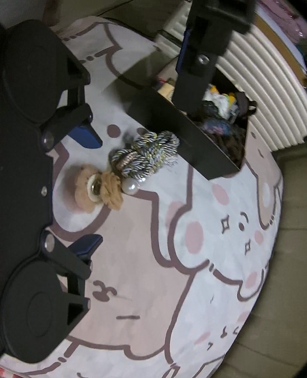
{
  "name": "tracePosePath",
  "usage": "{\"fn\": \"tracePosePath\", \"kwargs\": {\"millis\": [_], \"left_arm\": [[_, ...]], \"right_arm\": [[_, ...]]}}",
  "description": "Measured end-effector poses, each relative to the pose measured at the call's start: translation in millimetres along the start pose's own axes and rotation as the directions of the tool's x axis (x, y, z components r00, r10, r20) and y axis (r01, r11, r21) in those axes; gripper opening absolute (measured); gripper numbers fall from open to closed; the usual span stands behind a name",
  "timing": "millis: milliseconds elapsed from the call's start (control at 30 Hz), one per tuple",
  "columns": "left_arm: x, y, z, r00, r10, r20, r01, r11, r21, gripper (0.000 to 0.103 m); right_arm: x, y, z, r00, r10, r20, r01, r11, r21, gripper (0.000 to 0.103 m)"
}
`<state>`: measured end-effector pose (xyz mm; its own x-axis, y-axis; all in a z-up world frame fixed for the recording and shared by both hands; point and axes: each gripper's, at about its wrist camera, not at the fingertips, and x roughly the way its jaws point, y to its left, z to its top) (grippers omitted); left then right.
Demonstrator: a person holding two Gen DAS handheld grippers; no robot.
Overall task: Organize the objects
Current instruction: 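Move both tools toward the twisted rope and flower clip beside the box, then grasp the twisted blue-gold rope with the left tool while the right tool grasps the beige flower clip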
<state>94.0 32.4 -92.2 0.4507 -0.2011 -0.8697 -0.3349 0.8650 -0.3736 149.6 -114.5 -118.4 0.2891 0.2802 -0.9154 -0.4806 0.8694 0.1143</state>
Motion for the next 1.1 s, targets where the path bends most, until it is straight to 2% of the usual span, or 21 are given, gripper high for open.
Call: {"fn": "tracePosePath", "kwargs": {"millis": [300,433,500,567,733,933,1033,1100], "left_arm": [[17.7,-12.7,-6.4,0.999,0.029,-0.015,-0.03,0.994,-0.105,0.076],[25.4,-18.4,-8.8,0.999,0.038,-0.024,-0.041,0.992,-0.12,0.076],[28.9,-20.1,-9.6,0.999,0.042,-0.026,-0.045,0.99,-0.131,0.076],[32.6,-22.8,-10.8,0.999,0.047,-0.027,-0.05,0.989,-0.14,0.076],[42.5,-29.3,-16.4,0.997,0.073,-0.014,-0.074,0.984,-0.162,0.076],[54.6,-33.5,-21.8,0.99,0.137,0.02,-0.13,0.97,-0.204,0.076],[62.6,-40.2,-22.9,0.987,0.158,0.023,-0.15,0.97,-0.193,0.068],[67.6,-45.2,-23.1,0.985,0.17,0.024,-0.163,0.971,-0.175,0.067]], "right_arm": [[10.2,4.7,-1.3,0.998,0.048,-0.026,-0.05,0.998,-0.049,0.055],[11.8,-1.2,-1.4,0.997,0.07,-0.036,-0.071,0.997,-0.036,0.029],[10.8,-3.7,-2.2,0.996,0.084,-0.034,-0.085,0.996,-0.032,0.022],[8.4,-5.8,-2.7,0.995,0.096,-0.027,-0.096,0.995,-0.032,0.011],[-2.6,-14.2,-4.5,0.994,0.109,0.006,-0.109,0.994,-0.014,0.007],[-18.3,-37.2,-4.8,0.994,0.09,0.059,-0.094,0.993,0.067,0.003],[-21.7,-48.4,-8.5,0.994,0.085,0.076,-0.092,0.991,0.099,0.003],[-21.8,-53.2,-10.9,0.994,0.08,0.078,-0.088,0.99,0.11,0.003]]}}
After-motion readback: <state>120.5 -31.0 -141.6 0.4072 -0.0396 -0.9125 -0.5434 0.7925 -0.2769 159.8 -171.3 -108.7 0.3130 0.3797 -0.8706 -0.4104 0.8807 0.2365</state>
